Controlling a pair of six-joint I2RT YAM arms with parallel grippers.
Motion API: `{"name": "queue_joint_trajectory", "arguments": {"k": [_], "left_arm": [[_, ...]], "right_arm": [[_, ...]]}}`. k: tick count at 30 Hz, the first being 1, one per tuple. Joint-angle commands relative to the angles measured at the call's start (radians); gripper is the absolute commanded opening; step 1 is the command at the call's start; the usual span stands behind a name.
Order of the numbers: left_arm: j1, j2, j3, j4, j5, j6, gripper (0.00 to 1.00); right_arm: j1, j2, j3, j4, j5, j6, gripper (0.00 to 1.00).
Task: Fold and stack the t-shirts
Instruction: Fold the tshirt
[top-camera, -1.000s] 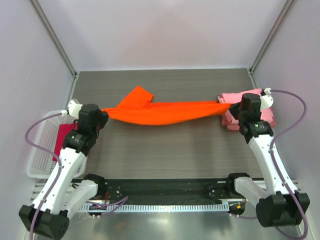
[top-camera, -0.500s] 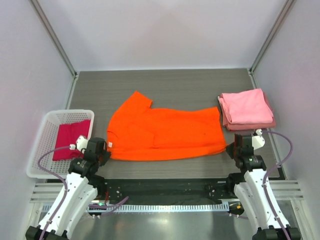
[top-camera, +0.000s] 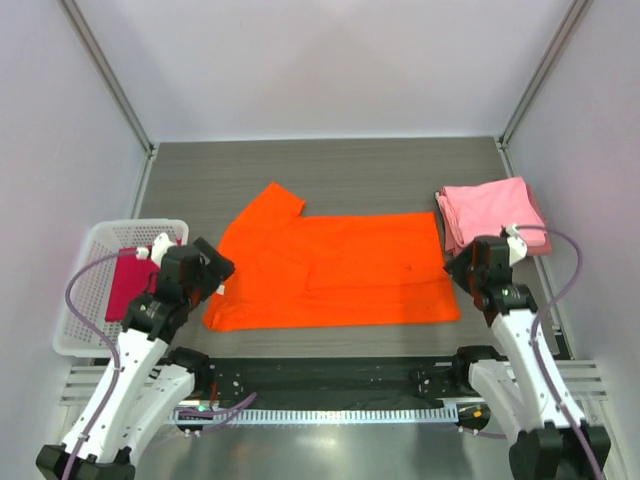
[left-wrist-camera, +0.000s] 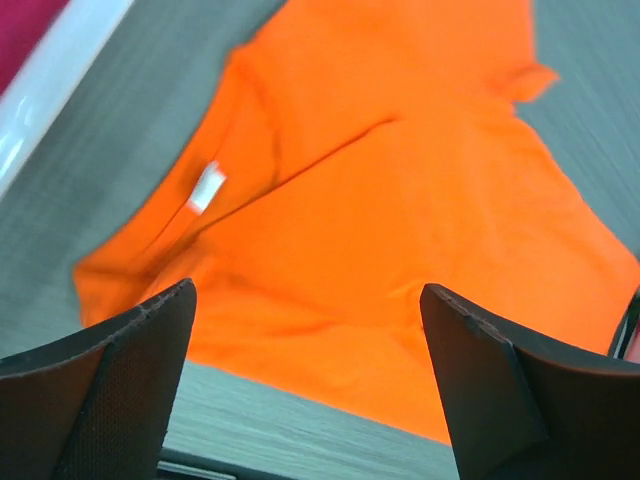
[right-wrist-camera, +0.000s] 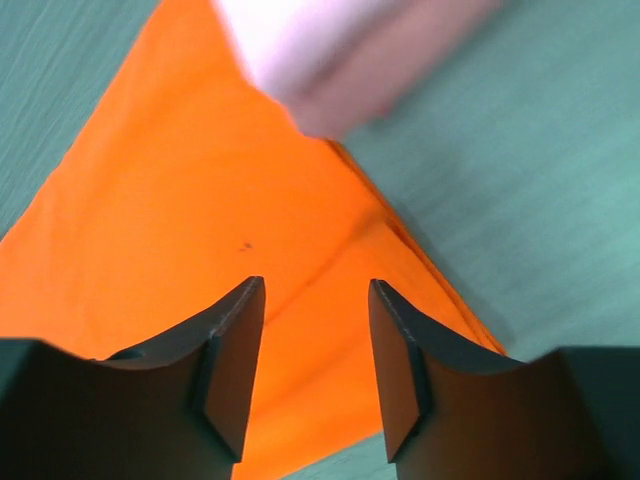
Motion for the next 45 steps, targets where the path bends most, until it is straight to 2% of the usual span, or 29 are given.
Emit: {"name": "queue_joint_trajectory", "arguments": {"k": [1, 3, 5, 8, 9, 12, 16, 19, 23, 28, 32, 37, 40, 45], "left_arm": [[-0.004, 0.078, 0.17, 0.147, 0.042, 0.24, 0.95], [-0.004, 0.183, 0.249, 0.158, 0.045, 0.305, 0.98], [-0.003, 0.29, 0.335, 0.158, -0.017, 0.337, 1.0], [-0.003, 0.414, 0.387, 0.265, 0.031, 0.391, 1.0], [-0.003, 0.513, 0.404, 0.306, 0.051, 0.4, 1.0], [0.002, 0.673, 0.498, 0.342, 0.081, 0.402, 1.0], [0.022, 0.949, 0.623, 0.374, 0.124, 0.388, 1.0], [0.04, 1.101, 0.756, 0.374, 0.154, 0.397, 1.0], [0.068, 1.252, 0.901, 0.34, 0.174, 0.394, 0.99], [0.086, 1.313, 0.944, 0.394, 0.168, 0.371, 1.0], [0.104, 1.365, 0.997, 0.405, 0.167, 0.365, 1.0], [0.127, 1.467, 1.071, 0.419, 0.204, 0.363, 0.99], [0.134, 1.537, 1.169, 0.379, 0.195, 0.385, 0.99], [0.14, 1.605, 1.254, 0.31, 0.201, 0.4, 0.96]], "right_arm": [[-0.002, 0.199, 0.129, 0.182, -0.117, -0.159, 0.5], [-0.002, 0.284, 0.178, 0.249, -0.154, -0.179, 0.5], [0.0, 0.399, 0.207, 0.295, -0.195, -0.21, 0.5], [0.006, 0.552, 0.288, 0.345, -0.227, -0.251, 0.49], [0.007, 0.597, 0.335, 0.349, -0.225, -0.258, 0.47], [0.015, 0.733, 0.42, 0.348, -0.214, -0.271, 0.45], [0.029, 0.873, 0.504, 0.355, -0.157, -0.271, 0.43], [0.064, 0.973, 0.586, 0.356, -0.035, -0.302, 0.44], [0.076, 1.105, 0.687, 0.334, 0.051, -0.336, 0.44], [0.081, 1.206, 0.762, 0.32, 0.168, -0.356, 0.44], [0.084, 1.271, 0.796, 0.313, 0.196, -0.365, 0.44], [0.089, 1.34, 0.834, 0.309, 0.225, -0.368, 0.49], [0.096, 1.375, 0.86, 0.305, 0.229, -0.373, 0.49], [0.098, 1.384, 0.868, 0.305, 0.188, -0.368, 0.32]]}}
